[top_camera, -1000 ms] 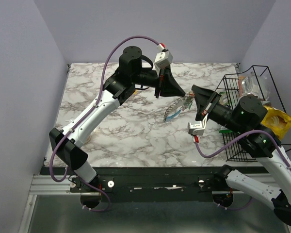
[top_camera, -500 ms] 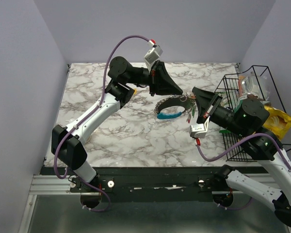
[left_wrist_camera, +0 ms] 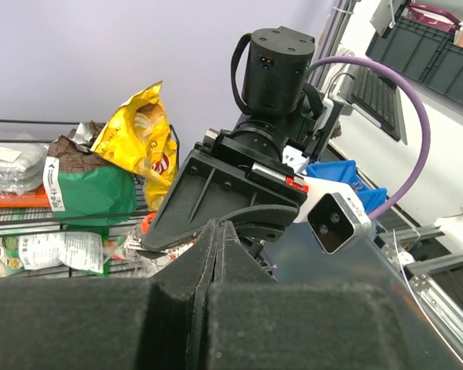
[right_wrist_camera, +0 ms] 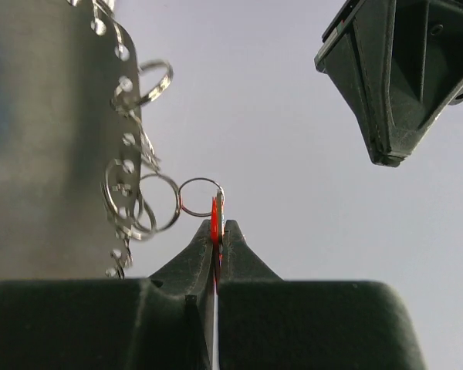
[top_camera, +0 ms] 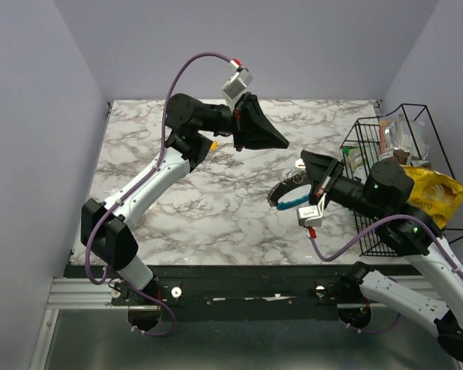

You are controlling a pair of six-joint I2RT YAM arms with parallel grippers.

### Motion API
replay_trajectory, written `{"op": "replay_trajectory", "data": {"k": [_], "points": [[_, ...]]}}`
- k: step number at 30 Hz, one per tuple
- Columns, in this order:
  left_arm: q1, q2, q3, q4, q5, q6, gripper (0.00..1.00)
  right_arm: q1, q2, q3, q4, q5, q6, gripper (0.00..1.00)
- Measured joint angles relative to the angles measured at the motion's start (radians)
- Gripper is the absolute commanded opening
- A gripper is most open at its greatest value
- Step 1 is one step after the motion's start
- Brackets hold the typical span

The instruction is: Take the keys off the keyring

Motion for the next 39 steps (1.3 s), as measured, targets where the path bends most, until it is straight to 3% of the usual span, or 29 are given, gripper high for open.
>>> {"op": "replay_trajectory", "data": {"k": [1, 7, 13, 17, 23, 39], "points": [[0.000, 0.000, 0.000, -0.013, 0.000, 0.012, 0.15, 0.000, 0.001, 0.000, 0.001, 0.000, 0.000, 0.01], [0.000, -0.002, 0.023, -0.249, 0.000, 0.209, 0.37, 0.000, 0.006, 0.000, 0.001, -0.001, -0.001, 0.01], [-0.001, -0.002, 0.085, -0.563, -0.014, 0.491, 0.49, 0.000, 0.006, 0.000, 0.002, -0.001, 0.000, 0.01], [-0.016, -0.002, 0.121, -0.740, -0.023, 0.659, 0.50, 0.000, 0.006, 0.002, 0.005, -0.003, 0.000, 0.01], [-0.056, -0.002, 0.122, -0.874, -0.022, 0.785, 0.55, 0.000, 0.006, 0.002, 0.006, -0.003, -0.001, 0.01], [-0.090, -0.002, 0.137, -0.975, 0.009, 0.885, 0.54, 0.001, 0.010, 0.022, 0.015, -0.003, 0.001, 0.01]]}}
